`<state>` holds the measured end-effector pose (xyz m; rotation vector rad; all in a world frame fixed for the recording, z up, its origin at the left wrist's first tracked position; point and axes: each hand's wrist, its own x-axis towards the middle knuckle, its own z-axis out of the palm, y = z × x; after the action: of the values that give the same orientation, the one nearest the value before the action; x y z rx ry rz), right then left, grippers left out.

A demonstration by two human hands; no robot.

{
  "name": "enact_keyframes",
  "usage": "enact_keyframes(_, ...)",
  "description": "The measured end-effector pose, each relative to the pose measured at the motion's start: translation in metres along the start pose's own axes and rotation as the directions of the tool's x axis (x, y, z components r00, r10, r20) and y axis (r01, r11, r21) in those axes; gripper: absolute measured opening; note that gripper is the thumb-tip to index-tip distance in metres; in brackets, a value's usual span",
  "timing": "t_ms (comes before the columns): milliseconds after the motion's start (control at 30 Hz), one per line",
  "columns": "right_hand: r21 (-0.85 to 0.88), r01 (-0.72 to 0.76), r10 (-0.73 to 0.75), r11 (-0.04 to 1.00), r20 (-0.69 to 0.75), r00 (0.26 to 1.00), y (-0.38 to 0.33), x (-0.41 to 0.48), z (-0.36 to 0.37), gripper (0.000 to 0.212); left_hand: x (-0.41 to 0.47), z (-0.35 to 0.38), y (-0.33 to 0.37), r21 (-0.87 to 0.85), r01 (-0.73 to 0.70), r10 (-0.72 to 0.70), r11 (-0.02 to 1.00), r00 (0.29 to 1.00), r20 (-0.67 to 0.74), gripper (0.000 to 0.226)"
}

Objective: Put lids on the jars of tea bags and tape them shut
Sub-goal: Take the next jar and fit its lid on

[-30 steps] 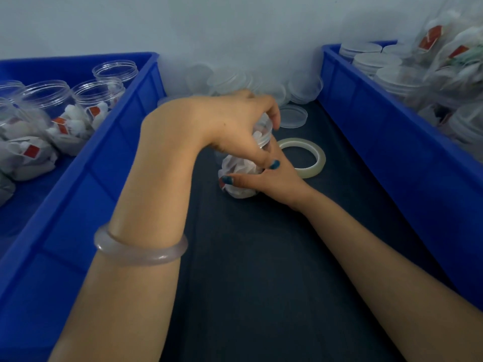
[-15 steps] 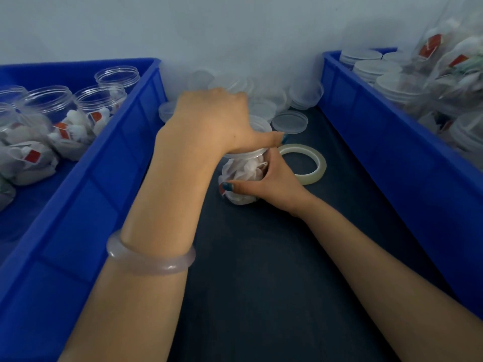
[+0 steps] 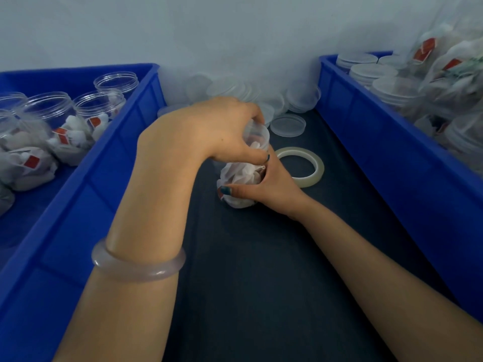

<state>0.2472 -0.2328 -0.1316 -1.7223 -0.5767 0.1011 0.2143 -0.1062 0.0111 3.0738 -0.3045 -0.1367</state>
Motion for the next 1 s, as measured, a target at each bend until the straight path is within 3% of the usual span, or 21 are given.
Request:
enact_keyframes(167, -0.023, -0.065, 0.066, 0.998, 0.064, 0.996, 0.001, 0.001, -0.002, 0.075, 0.001, 0.002, 0.002, 0.091, 0.119, -0.113, 0.989, 0.991, -0.074, 0.093)
enact_keyframes(333, -0.041, -0.030, 0.031, 0.999, 0.046, 0.998, 0.001, 0.001, -0.002, 0.084, 0.002, 0.004, 0.008, 0.216, 0.111, -0.074, 0.970, 0.982, -0.173, 0.068)
enact_keyframes(633, -0.023, 0.016, -0.016, 1.000, 0.014, 1.000, 0.003, 0.001, -0.001, 0.085, 0.001, 0.003, 0.006, 0.232, 0.036, -0.003, 0.972, 0.990, -0.142, 0.061)
enact_keyframes(1000, -0.032, 0.014, -0.014, 0.999, 0.005, 1.000, 0.004, -0.001, -0.001, 0.081, 0.003, 0.006, -0.003, 0.129, 0.036, -0.018, 0.991, 0.991, -0.134, 0.065)
